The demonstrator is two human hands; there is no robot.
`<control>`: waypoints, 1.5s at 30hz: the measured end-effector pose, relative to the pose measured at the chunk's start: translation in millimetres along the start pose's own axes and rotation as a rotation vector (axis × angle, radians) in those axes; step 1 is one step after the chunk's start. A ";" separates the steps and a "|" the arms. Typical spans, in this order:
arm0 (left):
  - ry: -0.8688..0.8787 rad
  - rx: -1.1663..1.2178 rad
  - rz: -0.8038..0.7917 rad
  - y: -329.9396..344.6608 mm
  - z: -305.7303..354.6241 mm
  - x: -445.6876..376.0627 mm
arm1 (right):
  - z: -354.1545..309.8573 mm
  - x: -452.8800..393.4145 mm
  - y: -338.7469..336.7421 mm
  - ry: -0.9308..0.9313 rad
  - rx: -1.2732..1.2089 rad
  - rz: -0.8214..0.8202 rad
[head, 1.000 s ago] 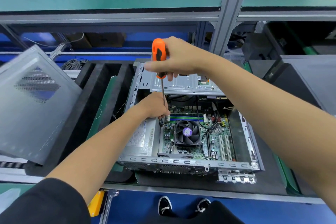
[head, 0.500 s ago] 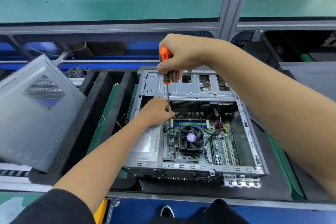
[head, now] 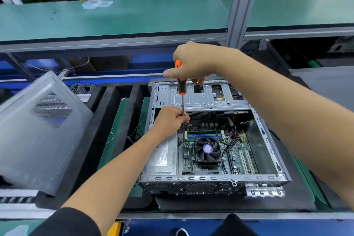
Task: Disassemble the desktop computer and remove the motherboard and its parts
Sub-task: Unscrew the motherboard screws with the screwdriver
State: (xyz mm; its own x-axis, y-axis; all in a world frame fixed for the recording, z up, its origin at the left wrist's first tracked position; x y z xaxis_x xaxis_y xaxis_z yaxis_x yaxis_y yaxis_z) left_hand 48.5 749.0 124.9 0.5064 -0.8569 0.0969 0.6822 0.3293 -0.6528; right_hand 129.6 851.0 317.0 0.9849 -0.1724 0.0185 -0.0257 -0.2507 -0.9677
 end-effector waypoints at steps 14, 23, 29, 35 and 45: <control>-0.009 -0.077 0.073 4.8 1.8 2.8 | -8.1 0.1 -3.3 -0.020 0.009 -0.095; 0.036 -0.123 0.129 6.4 6.5 6.1 | -7.3 -1.3 -12.0 -0.186 0.138 -0.275; 0.048 -0.138 0.122 5.6 7.3 7.4 | 0.7 4.6 -4.9 -0.003 -0.024 -0.045; 0.050 -0.134 0.080 3.4 5.0 8.0 | -7.3 7.6 -5.7 -0.031 -0.065 -0.133; 0.088 -0.020 0.005 5.1 6.2 7.5 | -13.2 4.6 -1.5 -0.066 -0.045 -0.101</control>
State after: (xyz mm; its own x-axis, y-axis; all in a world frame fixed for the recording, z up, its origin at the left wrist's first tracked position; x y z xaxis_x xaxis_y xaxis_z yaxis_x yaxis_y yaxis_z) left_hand 59.1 746.7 126.9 0.4609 -0.8870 0.0282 0.6687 0.3263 -0.6681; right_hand 131.9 838.0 321.8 0.9919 -0.0815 0.0977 0.0684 -0.3059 -0.9496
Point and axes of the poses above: each hand's wrist, its own x-axis away from the middle knuckle, its own y-axis out of the palm, z = x × y, the point moved 1 cm from there along -x, towards the middle knuckle, and after that the axes turned 12 degrees about -y, right-handed, at the moved point
